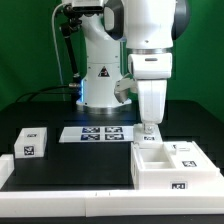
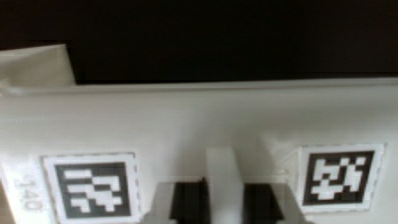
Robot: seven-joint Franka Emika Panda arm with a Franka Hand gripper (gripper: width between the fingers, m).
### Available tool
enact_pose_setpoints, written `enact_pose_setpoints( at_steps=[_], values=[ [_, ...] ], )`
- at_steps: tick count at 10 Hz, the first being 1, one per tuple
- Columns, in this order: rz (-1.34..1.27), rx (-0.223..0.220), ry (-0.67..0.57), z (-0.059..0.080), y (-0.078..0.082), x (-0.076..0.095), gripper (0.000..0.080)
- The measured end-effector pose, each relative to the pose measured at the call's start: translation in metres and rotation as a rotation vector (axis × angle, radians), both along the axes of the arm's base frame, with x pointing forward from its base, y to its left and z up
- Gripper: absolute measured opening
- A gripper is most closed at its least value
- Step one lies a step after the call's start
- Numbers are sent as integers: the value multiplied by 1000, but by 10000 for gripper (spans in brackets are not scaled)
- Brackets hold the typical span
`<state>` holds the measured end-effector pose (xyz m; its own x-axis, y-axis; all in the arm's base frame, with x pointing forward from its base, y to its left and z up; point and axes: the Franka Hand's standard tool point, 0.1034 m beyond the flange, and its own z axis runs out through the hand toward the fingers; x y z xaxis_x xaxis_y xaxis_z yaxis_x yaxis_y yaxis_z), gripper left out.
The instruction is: Assemble cabinet
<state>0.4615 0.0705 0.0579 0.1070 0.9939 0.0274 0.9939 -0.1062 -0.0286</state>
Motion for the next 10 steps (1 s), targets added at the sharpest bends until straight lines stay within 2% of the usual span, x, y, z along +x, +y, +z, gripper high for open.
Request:
enact_pose_setpoints(
  at_steps=[5,8,10],
  values=[
    [15,17,-29,0,-2,31,68],
    [13,27,-52,1,-4,57,68],
    [13,27,-52,1,-4,56,68]
  ],
)
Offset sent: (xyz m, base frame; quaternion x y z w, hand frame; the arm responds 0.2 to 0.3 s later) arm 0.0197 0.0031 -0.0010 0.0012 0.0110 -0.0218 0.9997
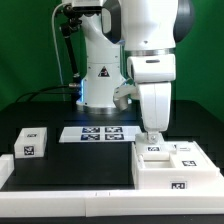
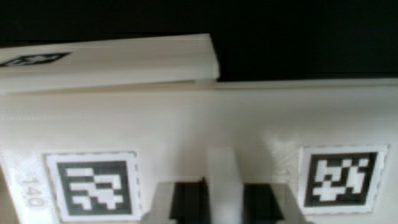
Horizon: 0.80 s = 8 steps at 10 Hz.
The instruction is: Assemble cabinet
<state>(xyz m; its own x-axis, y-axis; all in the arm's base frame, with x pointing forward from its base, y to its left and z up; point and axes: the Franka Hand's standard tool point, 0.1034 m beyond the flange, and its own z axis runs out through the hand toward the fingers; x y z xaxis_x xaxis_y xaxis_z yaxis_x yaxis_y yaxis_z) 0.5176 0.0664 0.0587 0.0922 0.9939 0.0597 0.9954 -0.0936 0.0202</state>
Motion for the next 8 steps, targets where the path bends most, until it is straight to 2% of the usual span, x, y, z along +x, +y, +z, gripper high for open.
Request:
enact_pose_setpoints(
  at_steps=[3,8],
  values=[
    [2,0,0,0,0,0,68],
    [14,6,-3,1,-3,34,68]
  ],
)
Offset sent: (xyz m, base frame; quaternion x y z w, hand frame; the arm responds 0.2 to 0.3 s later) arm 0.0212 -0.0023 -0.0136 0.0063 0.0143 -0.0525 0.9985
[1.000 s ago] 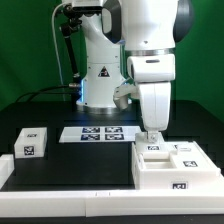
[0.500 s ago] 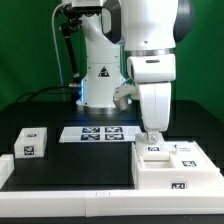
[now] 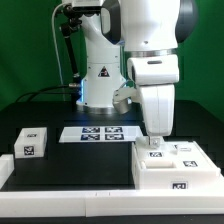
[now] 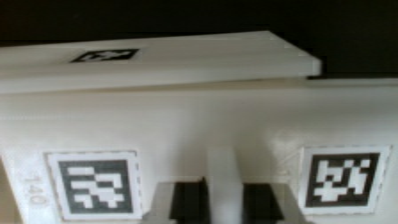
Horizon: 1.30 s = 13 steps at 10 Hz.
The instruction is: Assemble cabinet
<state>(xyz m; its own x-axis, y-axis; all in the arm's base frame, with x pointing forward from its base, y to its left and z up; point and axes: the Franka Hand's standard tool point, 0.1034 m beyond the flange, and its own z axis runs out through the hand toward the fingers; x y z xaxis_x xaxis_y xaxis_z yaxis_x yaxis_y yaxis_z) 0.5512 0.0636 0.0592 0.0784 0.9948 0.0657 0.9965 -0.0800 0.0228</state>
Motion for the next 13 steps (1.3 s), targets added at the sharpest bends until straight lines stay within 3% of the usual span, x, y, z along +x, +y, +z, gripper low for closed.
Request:
enact_pose_setpoints(
  at_steps=[4,9,10,11,12,13],
  values=[
    [9,7,-5,-1,-2,28,69],
    [-1,-3,14,4,0,27,69],
    [0,-5,11,6,0,26,291],
    [-8,-7,5,10,-1,25,433],
    [-16,-10,-8,16,-2,24,433],
    [-29,-13,-15,21,-4,22,616]
  ],
)
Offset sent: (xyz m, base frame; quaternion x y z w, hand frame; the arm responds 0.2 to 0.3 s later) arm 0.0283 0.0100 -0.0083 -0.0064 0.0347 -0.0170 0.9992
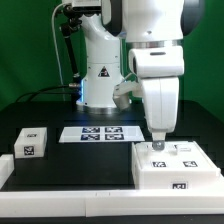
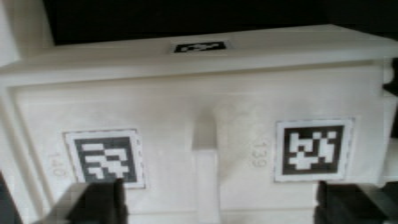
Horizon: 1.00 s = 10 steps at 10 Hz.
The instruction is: Assemble cabinet
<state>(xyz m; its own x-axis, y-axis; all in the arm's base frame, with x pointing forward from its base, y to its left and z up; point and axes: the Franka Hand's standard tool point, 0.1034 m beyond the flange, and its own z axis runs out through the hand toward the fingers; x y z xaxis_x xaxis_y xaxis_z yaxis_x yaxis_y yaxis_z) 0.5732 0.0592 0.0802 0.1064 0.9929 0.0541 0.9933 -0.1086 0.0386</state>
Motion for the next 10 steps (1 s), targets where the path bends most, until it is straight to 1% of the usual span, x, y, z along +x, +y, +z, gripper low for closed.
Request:
enact_pose_setpoints(
  at_steps=[1,2,3,4,5,6,7,8,9,10],
  values=[
    [-24,-2,-2,4,-2,-3,734],
    [-50,-7,-5,9,-5,-7,734],
    [-60,-8,-16,13,-7,-11,786],
    [-74,-8,-32,17,-11,-17,795],
    [-100,-8,-45,20,-12,-24,795],
    [-160,-8,-53,24,-10,-36,797],
    [-233,-8,-52,27,-5,-53,797],
    [-283,-5,-51,25,1,-65,797],
    [-296,-4,-40,21,5,-73,797],
    [-300,-3,-41,21,3,-71,797]
  ],
)
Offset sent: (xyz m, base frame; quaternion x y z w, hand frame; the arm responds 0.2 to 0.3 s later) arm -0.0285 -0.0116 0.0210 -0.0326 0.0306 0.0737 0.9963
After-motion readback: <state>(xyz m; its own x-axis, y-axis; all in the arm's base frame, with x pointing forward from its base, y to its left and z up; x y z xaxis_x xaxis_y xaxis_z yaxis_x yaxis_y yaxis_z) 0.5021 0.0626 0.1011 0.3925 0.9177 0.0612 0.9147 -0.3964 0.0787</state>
